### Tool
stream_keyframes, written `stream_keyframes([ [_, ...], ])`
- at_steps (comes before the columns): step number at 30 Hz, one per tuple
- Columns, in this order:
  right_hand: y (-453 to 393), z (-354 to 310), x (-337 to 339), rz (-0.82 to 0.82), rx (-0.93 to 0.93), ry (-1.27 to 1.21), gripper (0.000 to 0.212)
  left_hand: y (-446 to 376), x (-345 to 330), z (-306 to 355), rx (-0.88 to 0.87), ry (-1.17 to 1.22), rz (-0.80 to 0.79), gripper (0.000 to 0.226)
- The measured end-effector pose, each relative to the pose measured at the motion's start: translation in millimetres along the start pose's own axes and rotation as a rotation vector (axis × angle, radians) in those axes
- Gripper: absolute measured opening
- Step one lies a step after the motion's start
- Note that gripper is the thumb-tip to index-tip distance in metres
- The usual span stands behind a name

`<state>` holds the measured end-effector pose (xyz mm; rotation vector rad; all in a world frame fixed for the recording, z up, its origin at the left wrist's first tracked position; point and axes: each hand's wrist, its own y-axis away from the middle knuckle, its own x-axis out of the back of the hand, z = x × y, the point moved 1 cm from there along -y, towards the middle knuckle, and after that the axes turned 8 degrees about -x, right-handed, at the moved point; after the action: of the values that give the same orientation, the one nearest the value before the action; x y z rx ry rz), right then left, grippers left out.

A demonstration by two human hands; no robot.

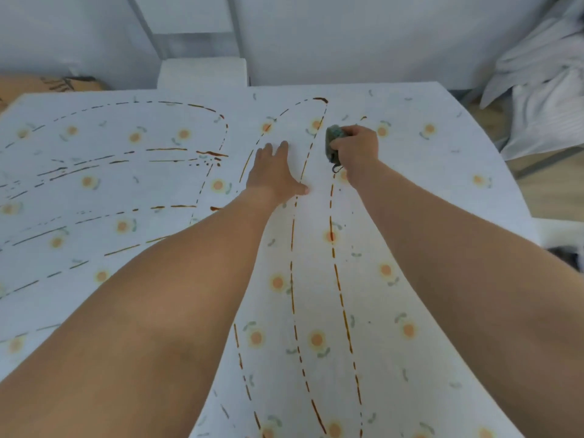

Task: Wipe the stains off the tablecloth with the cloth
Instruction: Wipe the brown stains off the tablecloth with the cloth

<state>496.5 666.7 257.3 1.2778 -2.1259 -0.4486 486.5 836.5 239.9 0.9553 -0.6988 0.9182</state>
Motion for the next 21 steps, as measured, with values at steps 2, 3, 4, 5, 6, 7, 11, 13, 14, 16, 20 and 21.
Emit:
stream_keyframes([
  [2, -30, -11, 3, 0.086, 0.087, 0.156, 0.043, -27, 4, -2, -0.011, -0.072, -0.004, 0.12],
  [3, -46, -16, 3, 0.141, 0.148, 0.233, 0.046, -39, 4, -5, -0.014, -0.118, -0.004, 0.121],
  [4, -59, -23, 4, 0.201, 0.205, 0.306, 0.048, -48, 3, -10, -0.02, -0.169, -0.007, 0.121],
  [5, -72, -27, 6, 0.257, 0.262, 0.381, 0.049, -56, 0, -16, -0.029, -0.209, -0.019, 0.122],
  [6, -89, -30, 8, 0.315, 0.313, 0.452, 0.049, -64, -4, -22, -0.038, -0.217, -0.034, 0.123],
  [7, -104, -31, 11, 0.361, 0.364, 0.529, 0.05, -69, -7, -28, -0.04, -0.205, -0.049, 0.124],
  [11, -139, -9, 4, 0.485, 0.32, 0.76, 0.049, -80, -11, -36, -0.051, -0.199, -0.081, 0.128],
  [13, -145, -13, -21, 0.55, 0.3, 0.732, 0.05, -83, -9, -32, -0.039, -0.227, -0.094, 0.13],
  [14, -147, -20, -38, 0.541, 0.331, 0.724, 0.051, -84, -9, -31, -0.036, -0.237, -0.1, 0.13],
  [16, -141, -36, -77, 0.394, 0.464, 0.759, 0.049, -83, -9, -31, -0.036, -0.237, -0.091, 0.13],
  [20, -101, -39, -135, 0.013, 0.862, 1.037, 0.046, -79, -7, -30, -0.035, -0.21, -0.059, 0.13],
  [21, -98, -36, -130, -0.052, 0.942, 1.102, 0.044, -79, -7, -30, -0.037, -0.204, -0.06, 0.13],
])
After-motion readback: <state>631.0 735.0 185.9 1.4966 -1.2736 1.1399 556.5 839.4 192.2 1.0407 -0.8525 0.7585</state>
